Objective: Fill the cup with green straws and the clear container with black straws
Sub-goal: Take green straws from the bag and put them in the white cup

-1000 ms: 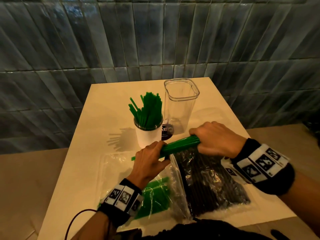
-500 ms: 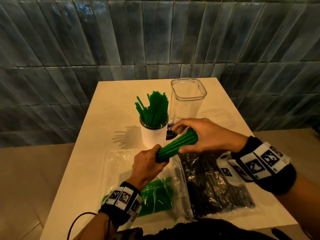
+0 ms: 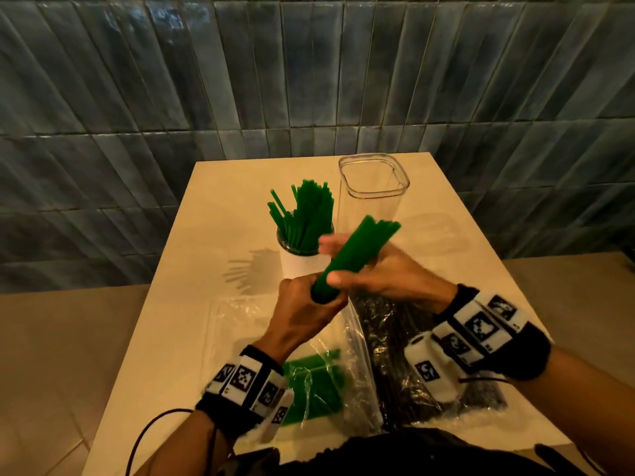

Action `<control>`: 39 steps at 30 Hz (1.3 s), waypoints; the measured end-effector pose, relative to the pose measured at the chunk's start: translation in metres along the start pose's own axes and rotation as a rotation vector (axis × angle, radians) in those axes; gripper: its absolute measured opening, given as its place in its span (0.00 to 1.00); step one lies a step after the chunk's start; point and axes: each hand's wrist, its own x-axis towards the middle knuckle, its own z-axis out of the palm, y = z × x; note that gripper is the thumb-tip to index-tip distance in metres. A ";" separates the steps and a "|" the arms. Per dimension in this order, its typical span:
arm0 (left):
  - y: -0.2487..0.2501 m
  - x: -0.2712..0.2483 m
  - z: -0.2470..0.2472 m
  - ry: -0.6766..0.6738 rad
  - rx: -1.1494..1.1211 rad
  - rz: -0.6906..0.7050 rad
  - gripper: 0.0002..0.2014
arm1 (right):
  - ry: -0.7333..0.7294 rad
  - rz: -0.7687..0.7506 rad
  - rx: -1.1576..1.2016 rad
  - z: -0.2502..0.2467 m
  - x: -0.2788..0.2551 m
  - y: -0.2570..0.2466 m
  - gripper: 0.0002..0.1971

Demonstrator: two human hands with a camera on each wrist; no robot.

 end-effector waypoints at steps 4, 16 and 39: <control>0.015 0.001 0.001 -0.100 -0.239 -0.007 0.19 | 0.118 -0.109 0.011 0.024 0.005 0.015 0.11; -0.045 0.019 -0.027 0.270 0.084 -0.165 0.66 | 0.444 -0.242 0.236 -0.003 0.035 0.012 0.11; -0.053 0.067 -0.015 0.045 0.036 -0.346 0.63 | 0.428 -0.226 -0.013 -0.007 0.123 -0.034 0.15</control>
